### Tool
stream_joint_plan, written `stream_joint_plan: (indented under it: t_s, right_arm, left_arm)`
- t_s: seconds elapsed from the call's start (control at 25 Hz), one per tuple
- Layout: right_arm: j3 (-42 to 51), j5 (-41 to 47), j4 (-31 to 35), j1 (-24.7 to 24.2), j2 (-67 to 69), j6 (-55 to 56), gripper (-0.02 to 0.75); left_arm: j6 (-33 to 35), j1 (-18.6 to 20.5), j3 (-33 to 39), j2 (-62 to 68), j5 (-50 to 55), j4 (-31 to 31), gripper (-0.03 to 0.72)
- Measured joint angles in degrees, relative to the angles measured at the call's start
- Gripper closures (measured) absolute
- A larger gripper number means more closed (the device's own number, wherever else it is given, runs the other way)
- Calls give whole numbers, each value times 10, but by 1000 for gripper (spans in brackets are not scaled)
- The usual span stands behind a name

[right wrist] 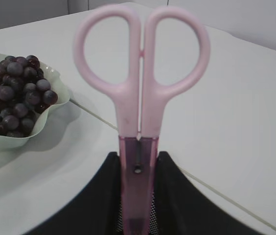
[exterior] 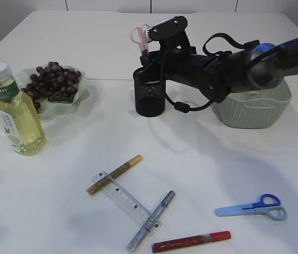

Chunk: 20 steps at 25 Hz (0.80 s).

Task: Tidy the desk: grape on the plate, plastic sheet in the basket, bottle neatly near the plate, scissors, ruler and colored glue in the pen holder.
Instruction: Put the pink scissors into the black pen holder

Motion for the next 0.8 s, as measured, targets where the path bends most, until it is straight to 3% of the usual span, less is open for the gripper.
stream_joint_plan:
  t_s: [0.8]
  right_arm:
    - [0, 1, 1, 0, 1, -1, 559]
  left_arm:
    - [0, 0, 0, 0, 0, 0, 326]
